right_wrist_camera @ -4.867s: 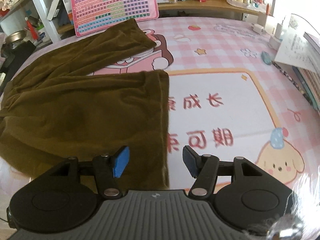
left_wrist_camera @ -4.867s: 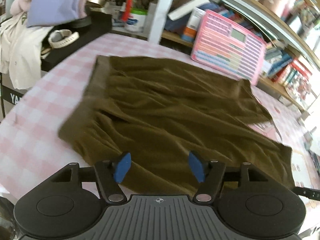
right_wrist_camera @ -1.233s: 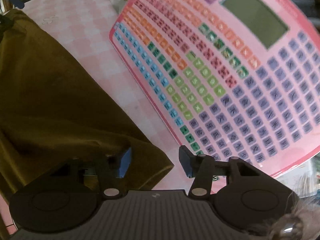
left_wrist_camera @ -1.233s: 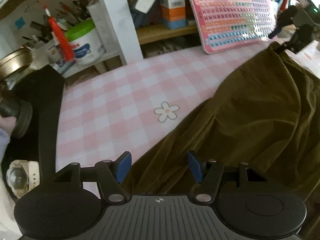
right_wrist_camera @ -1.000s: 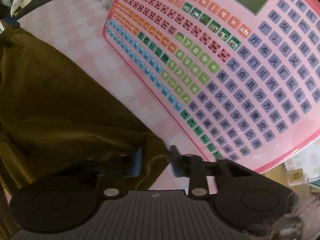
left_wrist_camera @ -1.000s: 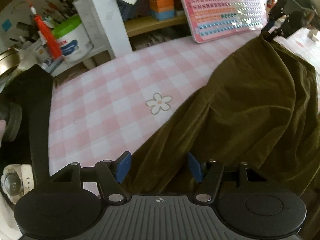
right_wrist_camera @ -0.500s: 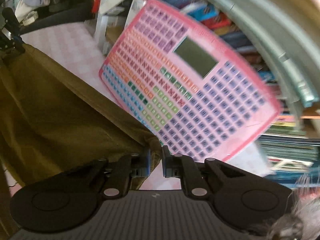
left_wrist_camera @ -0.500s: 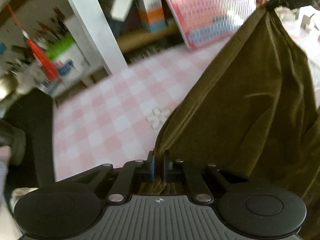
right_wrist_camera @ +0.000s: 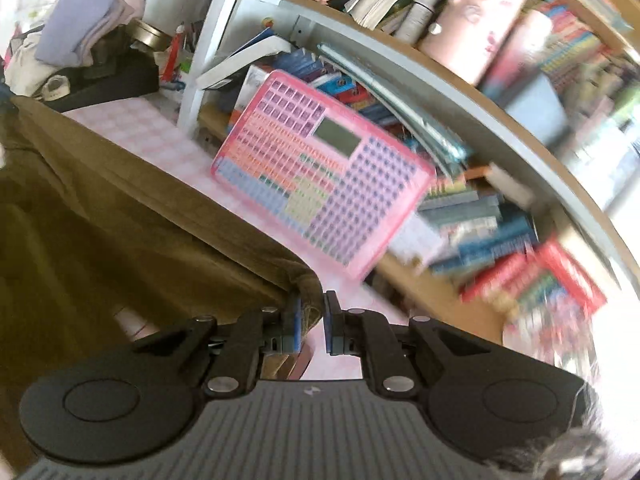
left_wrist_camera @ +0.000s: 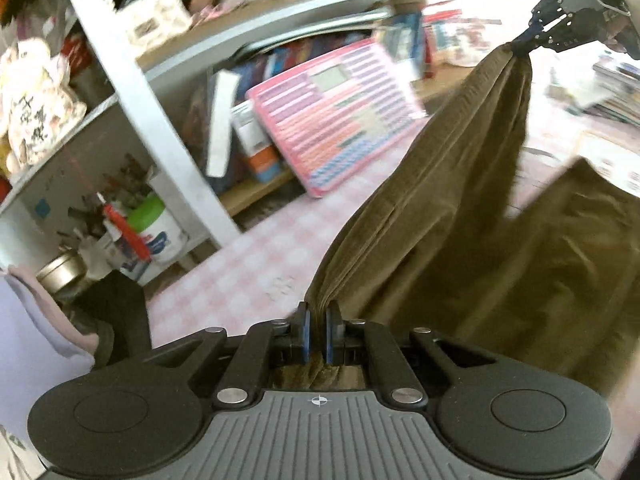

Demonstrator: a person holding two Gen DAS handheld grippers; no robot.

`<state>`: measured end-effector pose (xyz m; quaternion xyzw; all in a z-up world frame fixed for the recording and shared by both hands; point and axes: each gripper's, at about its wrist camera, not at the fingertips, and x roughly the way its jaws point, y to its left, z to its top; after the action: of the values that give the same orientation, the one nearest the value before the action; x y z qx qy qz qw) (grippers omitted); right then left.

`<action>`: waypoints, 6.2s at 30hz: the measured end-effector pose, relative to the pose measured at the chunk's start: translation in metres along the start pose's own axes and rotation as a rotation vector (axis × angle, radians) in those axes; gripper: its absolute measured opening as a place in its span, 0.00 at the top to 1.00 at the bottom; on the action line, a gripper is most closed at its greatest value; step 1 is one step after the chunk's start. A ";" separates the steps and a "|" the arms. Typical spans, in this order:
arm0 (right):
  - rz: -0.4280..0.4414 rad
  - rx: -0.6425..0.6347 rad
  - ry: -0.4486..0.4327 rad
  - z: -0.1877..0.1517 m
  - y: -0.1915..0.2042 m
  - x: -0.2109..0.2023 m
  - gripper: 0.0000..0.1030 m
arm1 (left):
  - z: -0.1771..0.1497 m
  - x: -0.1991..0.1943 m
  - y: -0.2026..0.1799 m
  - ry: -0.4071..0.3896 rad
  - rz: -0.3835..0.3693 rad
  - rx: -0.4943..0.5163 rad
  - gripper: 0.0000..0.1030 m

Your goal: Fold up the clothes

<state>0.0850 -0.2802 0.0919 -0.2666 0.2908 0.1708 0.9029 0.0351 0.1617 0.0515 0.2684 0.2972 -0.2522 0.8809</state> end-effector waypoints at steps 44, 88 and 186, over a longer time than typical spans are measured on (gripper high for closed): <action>0.199 1.781 0.216 -0.218 0.082 -0.027 0.61 | -0.166 -0.004 -0.040 -0.173 -0.249 -1.777 0.65; 0.109 1.650 0.191 -0.205 0.111 -0.073 0.97 | -0.181 0.003 -0.035 -0.068 -0.283 -1.658 0.95; -0.024 0.607 0.106 -0.094 0.072 0.051 0.89 | -0.074 -0.023 -0.134 0.182 0.236 -1.336 0.05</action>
<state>0.0503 -0.2695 -0.0315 0.0035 0.3723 0.0514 0.9267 -0.0905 0.1164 -0.0273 -0.2820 0.4308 0.1065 0.8506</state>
